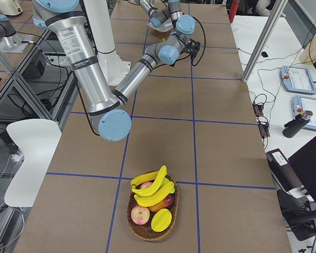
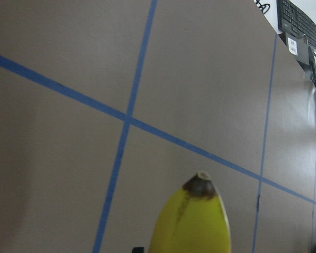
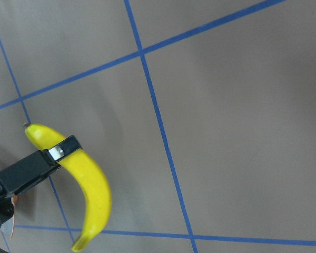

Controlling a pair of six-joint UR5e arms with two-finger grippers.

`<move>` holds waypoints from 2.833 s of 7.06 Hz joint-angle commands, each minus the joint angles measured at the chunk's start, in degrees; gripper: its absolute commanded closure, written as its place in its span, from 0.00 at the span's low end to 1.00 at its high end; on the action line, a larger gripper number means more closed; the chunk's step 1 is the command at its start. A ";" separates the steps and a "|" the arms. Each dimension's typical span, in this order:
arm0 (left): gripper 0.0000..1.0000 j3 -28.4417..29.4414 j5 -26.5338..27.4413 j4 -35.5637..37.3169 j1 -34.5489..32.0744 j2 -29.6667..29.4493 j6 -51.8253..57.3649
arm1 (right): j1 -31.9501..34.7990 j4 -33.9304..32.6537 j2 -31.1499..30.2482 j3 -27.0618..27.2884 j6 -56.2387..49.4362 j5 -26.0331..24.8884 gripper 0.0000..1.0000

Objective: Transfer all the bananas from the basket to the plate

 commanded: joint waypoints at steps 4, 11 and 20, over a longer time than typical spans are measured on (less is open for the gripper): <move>1.00 -18.20 -5.96 22.86 -12.57 29.32 37.58 | 4.75 -0.34 -17.15 -1.42 -31.48 -9.86 0.00; 1.00 -7.75 -5.17 22.26 -12.67 33.16 42.03 | 4.67 -0.08 -16.73 -3.53 -31.78 -9.77 0.00; 0.00 -8.62 -5.78 22.74 -20.92 31.69 53.10 | 9.74 -0.43 -20.23 -8.25 -45.07 -11.17 0.00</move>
